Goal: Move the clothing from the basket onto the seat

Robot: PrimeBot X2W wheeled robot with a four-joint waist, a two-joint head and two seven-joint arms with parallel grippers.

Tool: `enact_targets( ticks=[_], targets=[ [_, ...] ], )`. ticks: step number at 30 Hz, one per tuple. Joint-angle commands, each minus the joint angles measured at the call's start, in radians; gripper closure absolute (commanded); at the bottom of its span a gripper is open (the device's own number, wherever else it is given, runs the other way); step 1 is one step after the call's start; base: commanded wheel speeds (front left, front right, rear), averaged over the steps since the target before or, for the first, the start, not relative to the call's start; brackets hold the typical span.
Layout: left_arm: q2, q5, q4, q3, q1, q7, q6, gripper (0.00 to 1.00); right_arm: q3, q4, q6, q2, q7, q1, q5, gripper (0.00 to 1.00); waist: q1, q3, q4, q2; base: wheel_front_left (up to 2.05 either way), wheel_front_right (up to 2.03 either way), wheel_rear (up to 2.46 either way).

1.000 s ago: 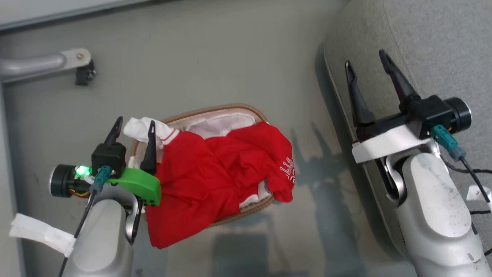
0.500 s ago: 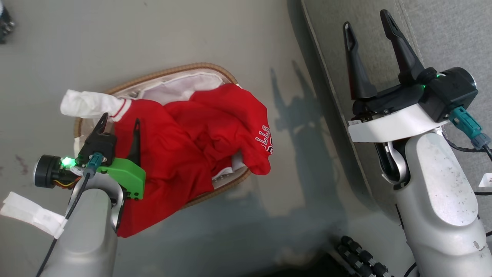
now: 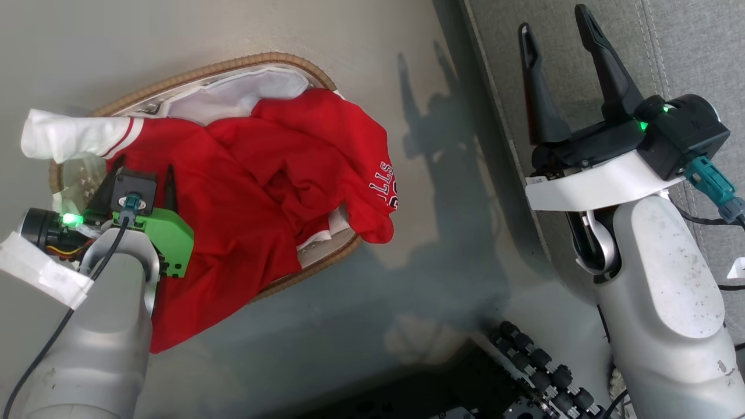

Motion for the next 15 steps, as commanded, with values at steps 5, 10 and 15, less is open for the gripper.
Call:
enact_targets(
  ticks=[5,10,15],
  targets=[
    [-0.007,0.013,0.113,-0.026,-0.080,-0.001,-0.003,0.00,0.010,0.002,-0.001,-0.002,-0.002,-0.001,0.016,0.00,-0.0001,0.020,-0.007,0.0000,0.00,0.00,0.00],
    [-0.022,0.029,0.174,-0.060,-0.118,0.002,-0.028,0.00,0.017,0.000,-0.001,-0.002,-0.002,-0.010,0.024,0.00,-0.0001,0.036,-0.010,0.0000,0.00,0.00,0.00],
    [-0.024,0.036,0.203,-0.085,-0.136,0.019,-0.043,0.00,0.020,-0.005,-0.001,-0.002,-0.002,-0.015,0.033,0.00,-0.0001,0.057,-0.015,0.0000,0.00,0.00,0.00]
  ],
)
